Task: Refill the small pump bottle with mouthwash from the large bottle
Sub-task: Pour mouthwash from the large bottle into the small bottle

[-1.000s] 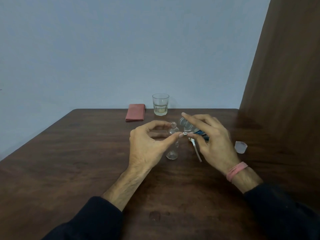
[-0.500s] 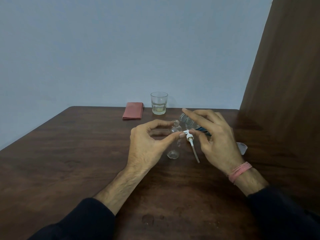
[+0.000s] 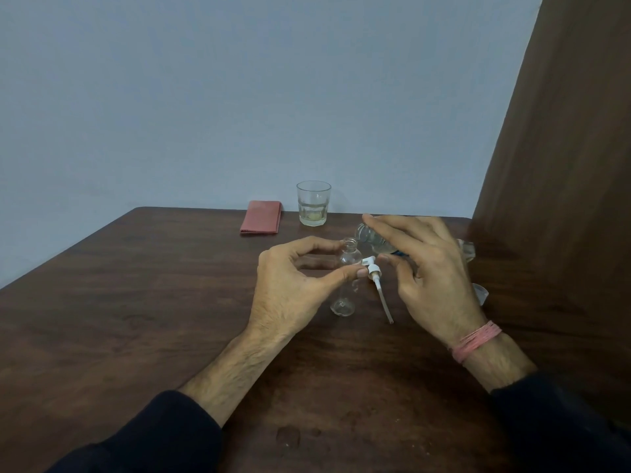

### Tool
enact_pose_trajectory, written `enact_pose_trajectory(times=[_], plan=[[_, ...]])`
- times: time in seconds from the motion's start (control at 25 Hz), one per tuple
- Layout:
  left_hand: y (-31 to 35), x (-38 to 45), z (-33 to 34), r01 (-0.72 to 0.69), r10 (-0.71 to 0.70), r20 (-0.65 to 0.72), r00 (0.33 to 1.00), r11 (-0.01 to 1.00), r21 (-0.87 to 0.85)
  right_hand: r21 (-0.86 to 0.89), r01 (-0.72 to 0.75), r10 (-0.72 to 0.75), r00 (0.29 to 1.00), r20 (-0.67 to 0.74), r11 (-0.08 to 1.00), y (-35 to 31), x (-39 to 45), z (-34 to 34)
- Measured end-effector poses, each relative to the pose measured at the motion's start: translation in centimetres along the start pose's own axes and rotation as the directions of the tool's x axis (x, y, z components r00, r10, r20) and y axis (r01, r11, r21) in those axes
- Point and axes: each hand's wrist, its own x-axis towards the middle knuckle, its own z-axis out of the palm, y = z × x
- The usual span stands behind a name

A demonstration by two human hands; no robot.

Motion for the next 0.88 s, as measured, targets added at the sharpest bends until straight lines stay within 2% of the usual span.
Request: enact_pose_trajectory(times=[0.88], plan=[[0.00,0.10,-0.25,-0.021,0.019,0.046,0.999,0.999,0.028,-0.149,0.082,-0.085,0.996,-0.011,0.985,0.02,0.35,-0.61]])
